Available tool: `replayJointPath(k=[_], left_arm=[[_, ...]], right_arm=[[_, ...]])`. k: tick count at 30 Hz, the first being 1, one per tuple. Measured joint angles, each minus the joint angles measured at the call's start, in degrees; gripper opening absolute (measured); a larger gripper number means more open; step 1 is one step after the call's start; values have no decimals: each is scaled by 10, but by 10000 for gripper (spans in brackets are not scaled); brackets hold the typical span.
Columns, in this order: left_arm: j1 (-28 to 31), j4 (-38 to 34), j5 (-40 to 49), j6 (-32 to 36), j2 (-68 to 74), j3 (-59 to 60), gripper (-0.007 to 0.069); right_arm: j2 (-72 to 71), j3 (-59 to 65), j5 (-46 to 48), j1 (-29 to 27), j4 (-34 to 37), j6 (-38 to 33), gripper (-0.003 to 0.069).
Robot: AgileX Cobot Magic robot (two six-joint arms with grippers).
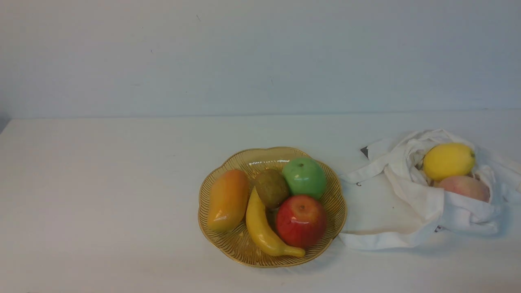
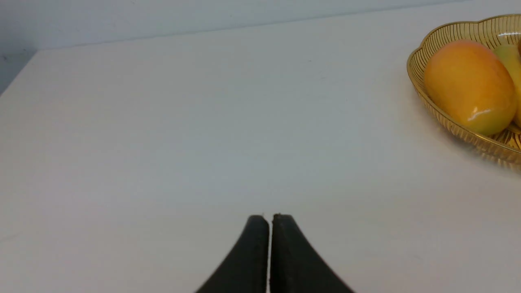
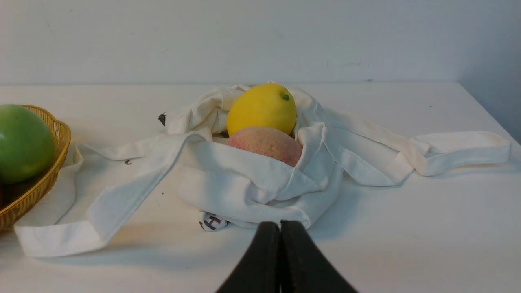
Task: Take the fruit out of the cloth bag on the white table and place them on a plate.
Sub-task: 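Reach into the cloth bag and grasp the lemon with the right gripper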
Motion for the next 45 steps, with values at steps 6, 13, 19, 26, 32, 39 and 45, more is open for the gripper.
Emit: replayJointPath(k=[6, 13, 19, 26, 32, 39, 45], left_arm=[[0, 0, 0, 0, 0, 0, -8], [0, 0, 0, 0, 0, 0, -8], [0, 0, 0, 0, 0, 0, -8], [0, 0, 0, 0, 0, 0, -8], [0, 0, 0, 0, 0, 0, -8], [0, 0, 0, 0, 0, 0, -8], [0, 0, 0, 0, 0, 0, -8]], right_arm=[[0, 0, 0, 0, 0, 0, -12], [0, 0, 0, 0, 0, 0, -12], [0, 0, 0, 0, 0, 0, -12], [0, 0, 0, 0, 0, 0, -12], [0, 0, 0, 0, -10, 1, -12], [0, 5, -121, 0, 73, 70, -12], [0, 5, -242, 0, 139, 102, -12]])
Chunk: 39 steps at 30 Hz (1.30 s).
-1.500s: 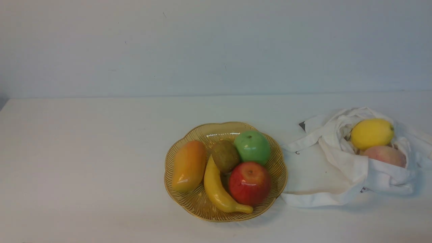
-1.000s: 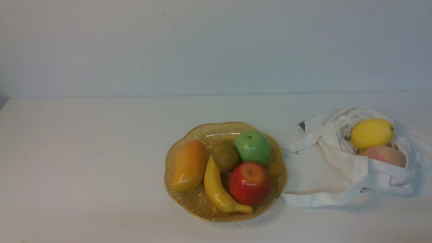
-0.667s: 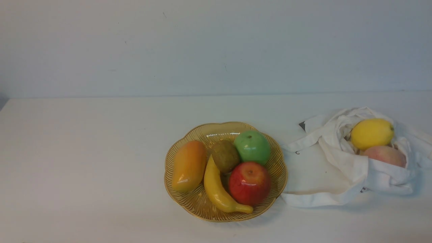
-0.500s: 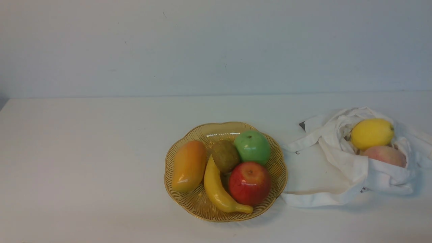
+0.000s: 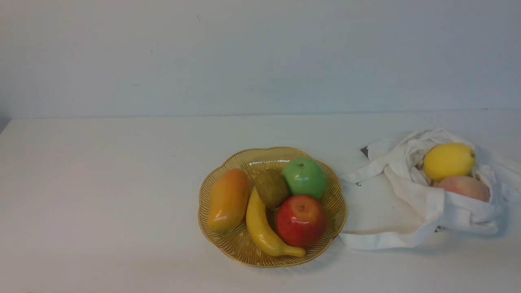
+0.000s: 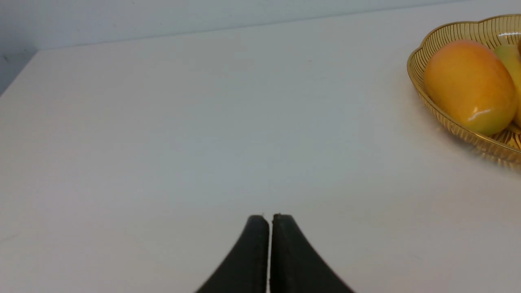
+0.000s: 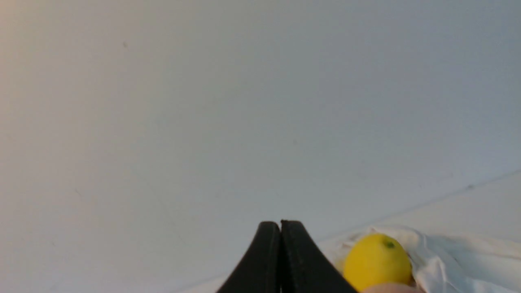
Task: Take the fruit out of the cloth bag on the white table and place them on a plate.
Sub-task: 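Reach into the cloth bag and grasp the lemon with the right gripper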
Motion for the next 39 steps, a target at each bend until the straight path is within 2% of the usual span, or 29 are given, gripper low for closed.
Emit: replayJointPath(k=[6, 8, 10, 14, 18, 19, 21, 23, 28, 32, 39], left_arm=[[0, 0, 0, 0, 0, 0, -8], [0, 0, 0, 0, 0, 0, -8], [0, 0, 0, 0, 0, 0, -8], [0, 0, 0, 0, 0, 0, -8], [0, 0, 0, 0, 0, 0, -8], [0, 0, 0, 0, 0, 0, -8], [0, 0, 0, 0, 0, 0, -8], [0, 0, 0, 0, 0, 0, -8], [0, 0, 0, 0, 0, 0, -8], [0, 0, 0, 0, 0, 0, -8], [0, 0, 0, 0, 0, 0, -8]], right_arm=[[0, 0, -55, 0, 17, 5, -12], [0, -2, -113, 0, 26, 6, -12], [0, -12, -115, 0, 28, 6, -12], [39, -158, 0, 0, 28, 0, -12], [177, -330, 258, 0, 4, -56, -12], [193, -337, 286, 0, 3, -64, -12], [289, -414, 436, 0, -2, -118, -12], [352, -461, 515, 0, 3, -166, -12], [379, -484, 503, 0, 60, -225, -12], [409, -501, 516, 0, 63, -242, -12], [604, -544, 558, -25, 58, -244, -12]])
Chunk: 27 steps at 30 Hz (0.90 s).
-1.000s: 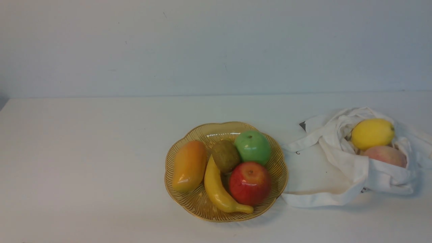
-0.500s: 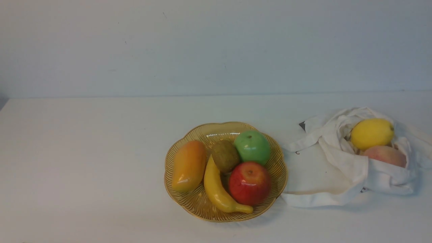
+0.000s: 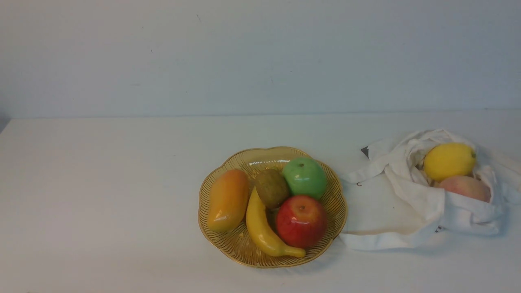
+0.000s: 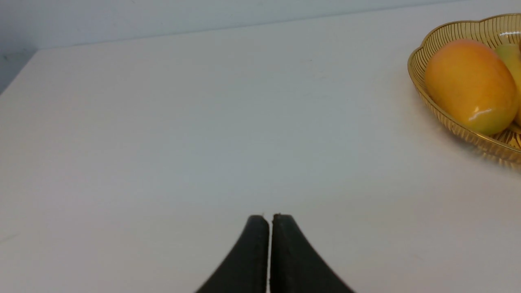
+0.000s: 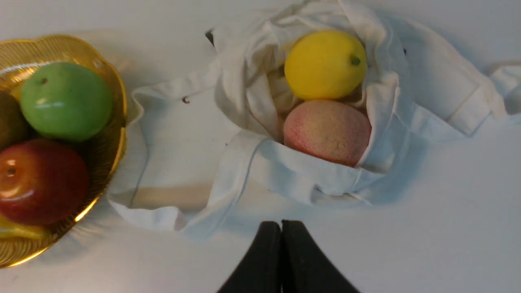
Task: Take the fruit out of the cloth bag on the white table and place them on a plate.
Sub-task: 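Reach into the cloth bag and grasp the lemon with the right gripper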
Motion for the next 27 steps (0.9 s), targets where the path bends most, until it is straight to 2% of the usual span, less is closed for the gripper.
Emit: replayJointPath(k=[9, 14, 17, 20, 25, 27], left_arm=[[0, 0, 0, 0, 0, 0, -8], [0, 0, 0, 0, 0, 0, -8], [0, 0, 0, 0, 0, 0, -8], [0, 0, 0, 0, 0, 0, -8], [0, 0, 0, 0, 0, 0, -8], [0, 0, 0, 0, 0, 0, -8]], right_arm=[[210, -147, 43, -82, 107, -75, -2], [314, -208, 43, -89, 128, -106, 73], [357, -227, 33, -89, 130, -110, 156], [389, -238, 16, -89, 130, -111, 283], [441, -241, -26, -89, 129, -111, 546], [457, -241, -40, -89, 132, -111, 607]])
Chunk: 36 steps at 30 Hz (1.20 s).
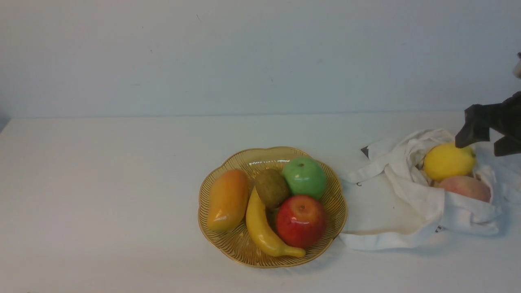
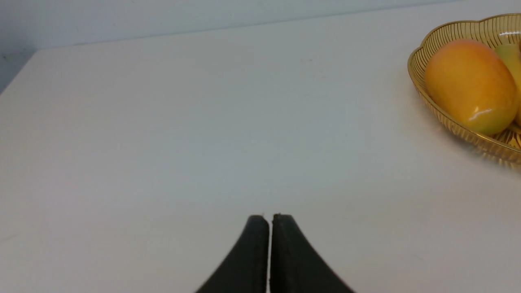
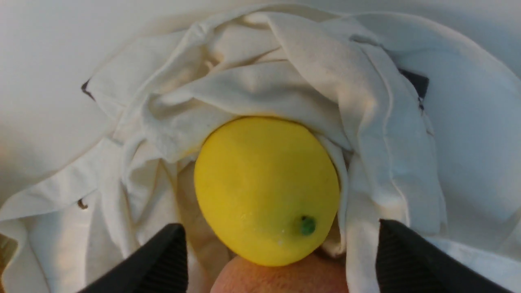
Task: Take the fruit out of the cloth bag on the white table and place them on a plate.
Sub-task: 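Reach into the cloth bag and grasp the lemon with the right gripper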
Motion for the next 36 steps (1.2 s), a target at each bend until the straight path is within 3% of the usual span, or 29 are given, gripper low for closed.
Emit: replayJointPath(k=[3, 8, 31, 36], left_arm=[[0, 0, 0, 0, 0, 0, -8], [0, 0, 0, 0, 0, 0, -8], [0, 0, 0, 0, 0, 0, -8], [0, 0, 0, 0, 0, 0, -8]], right_arm=[[19, 0, -10, 0, 27, -12, 669], [22, 0, -27, 0, 62, -54, 681], [56, -1, -20, 0, 67, -74, 627], [65, -2, -16, 0, 67, -74, 558]])
